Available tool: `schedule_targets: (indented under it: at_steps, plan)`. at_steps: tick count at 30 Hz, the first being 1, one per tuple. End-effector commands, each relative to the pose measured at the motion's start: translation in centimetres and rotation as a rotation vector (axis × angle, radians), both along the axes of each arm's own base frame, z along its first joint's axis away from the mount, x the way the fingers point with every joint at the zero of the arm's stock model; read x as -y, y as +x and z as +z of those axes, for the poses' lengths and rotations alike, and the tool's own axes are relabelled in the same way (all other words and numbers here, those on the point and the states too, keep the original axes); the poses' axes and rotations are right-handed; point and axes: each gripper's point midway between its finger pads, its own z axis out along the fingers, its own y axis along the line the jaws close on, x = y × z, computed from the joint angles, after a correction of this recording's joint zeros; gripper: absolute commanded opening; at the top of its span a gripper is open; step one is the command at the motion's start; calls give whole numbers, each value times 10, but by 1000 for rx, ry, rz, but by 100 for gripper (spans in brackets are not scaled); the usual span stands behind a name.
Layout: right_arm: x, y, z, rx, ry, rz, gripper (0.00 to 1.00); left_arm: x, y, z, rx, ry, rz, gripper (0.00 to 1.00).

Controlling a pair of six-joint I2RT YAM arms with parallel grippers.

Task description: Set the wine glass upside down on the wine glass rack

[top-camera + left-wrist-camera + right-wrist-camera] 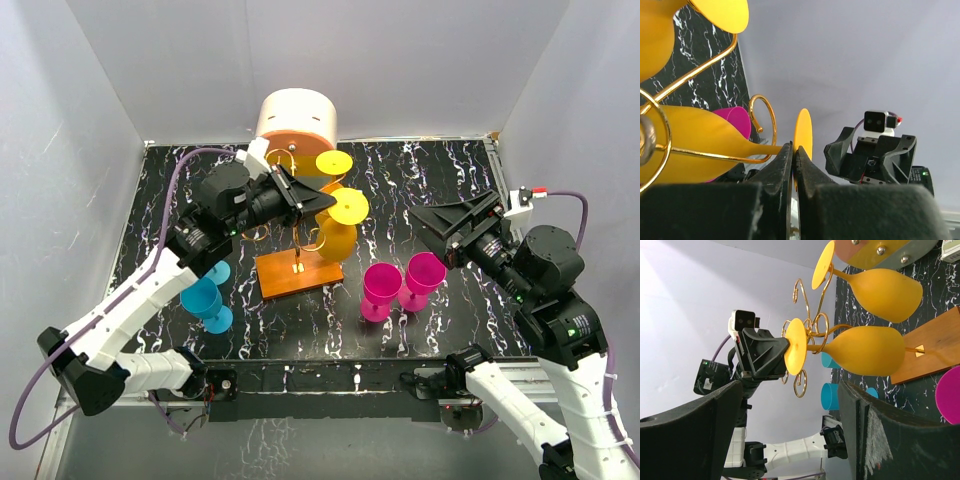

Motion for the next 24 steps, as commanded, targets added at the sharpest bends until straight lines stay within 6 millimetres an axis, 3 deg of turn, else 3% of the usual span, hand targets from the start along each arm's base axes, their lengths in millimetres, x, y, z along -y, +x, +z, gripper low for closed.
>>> schedule_targets:
  at_steps: [1, 11, 24]
  plan:
    - [4, 2, 7, 37, 6, -27, 75, 12, -15, 21, 70, -38, -115, 0]
    - [10, -1, -1, 16, -3, -52, 73, 21, -3, 28, 102, -38, -111, 0]
    - [22, -1, 2, 61, -73, -108, 73, 9, 28, 16, 96, 32, 52, 0]
